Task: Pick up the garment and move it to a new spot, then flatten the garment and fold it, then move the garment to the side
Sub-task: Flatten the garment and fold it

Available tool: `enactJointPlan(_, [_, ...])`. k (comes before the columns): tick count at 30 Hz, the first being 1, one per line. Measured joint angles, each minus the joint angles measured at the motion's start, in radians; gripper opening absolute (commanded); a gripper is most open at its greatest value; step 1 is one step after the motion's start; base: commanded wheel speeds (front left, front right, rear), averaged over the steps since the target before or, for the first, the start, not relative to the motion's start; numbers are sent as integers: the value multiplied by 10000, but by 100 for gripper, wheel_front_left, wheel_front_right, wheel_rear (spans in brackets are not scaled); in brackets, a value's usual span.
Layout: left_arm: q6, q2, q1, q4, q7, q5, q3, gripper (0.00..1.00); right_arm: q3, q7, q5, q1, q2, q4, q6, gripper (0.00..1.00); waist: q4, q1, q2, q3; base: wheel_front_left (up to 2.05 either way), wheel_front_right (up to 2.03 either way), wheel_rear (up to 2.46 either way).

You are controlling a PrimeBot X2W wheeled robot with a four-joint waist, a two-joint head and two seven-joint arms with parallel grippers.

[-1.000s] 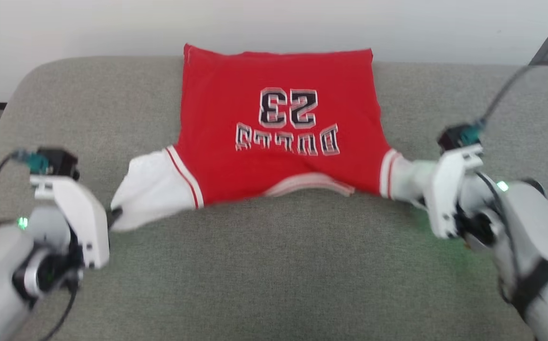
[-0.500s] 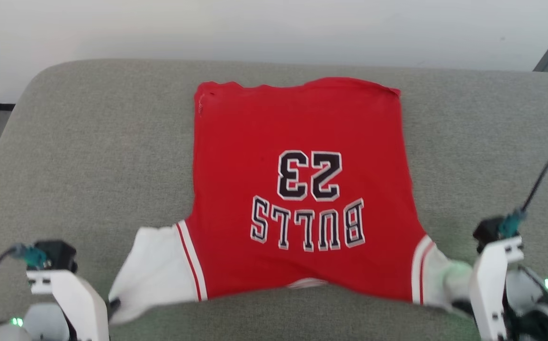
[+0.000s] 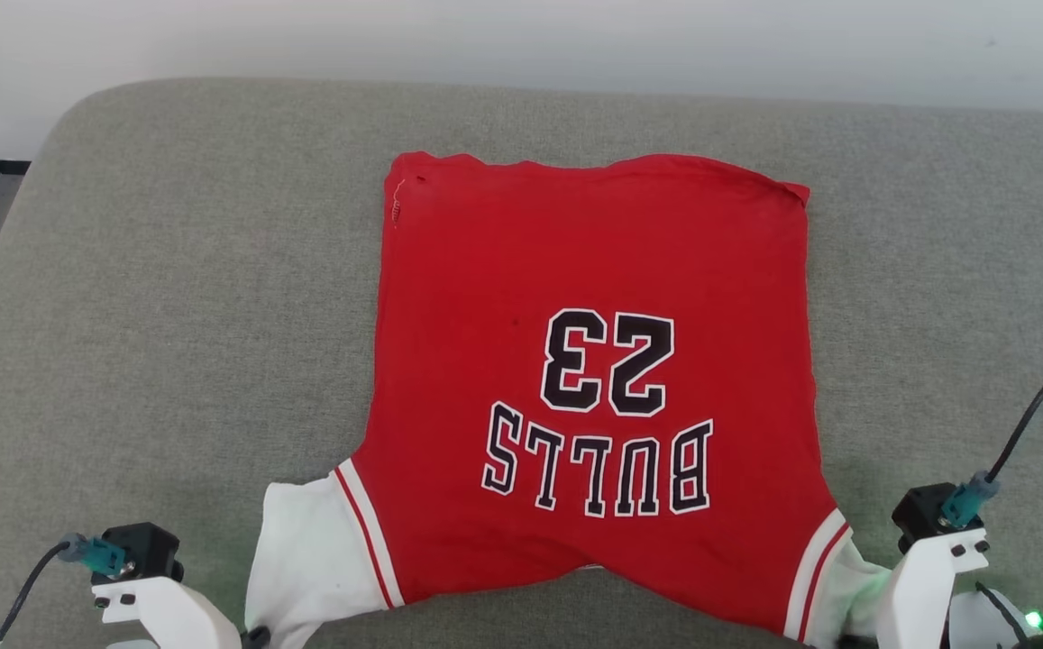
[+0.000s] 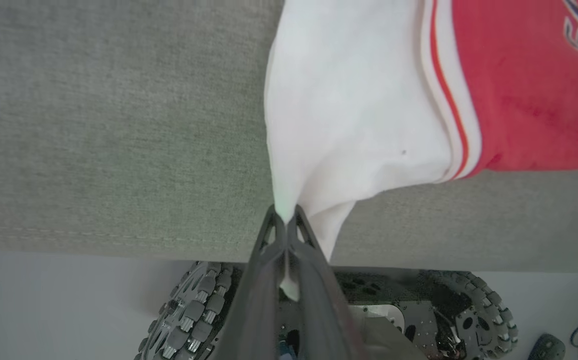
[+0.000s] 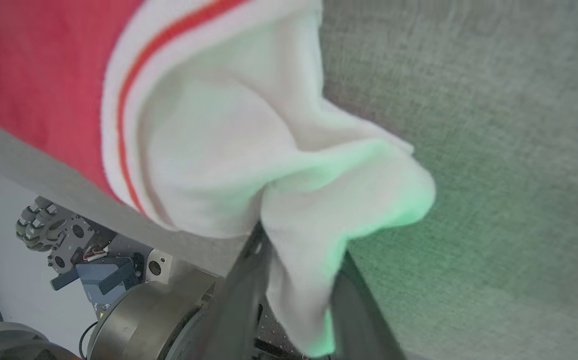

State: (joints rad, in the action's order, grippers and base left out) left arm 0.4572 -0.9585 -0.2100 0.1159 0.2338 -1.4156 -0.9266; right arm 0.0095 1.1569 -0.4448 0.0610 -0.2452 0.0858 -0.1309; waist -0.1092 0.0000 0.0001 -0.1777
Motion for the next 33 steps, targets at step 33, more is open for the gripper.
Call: enactJointPlan(33, [-1296,1607,-1474,-1028,-493,642,148,0,-1476,-3758,2439,-8228,-431,-5333,2,100,-1577,0,0,-1663,0,0,0])
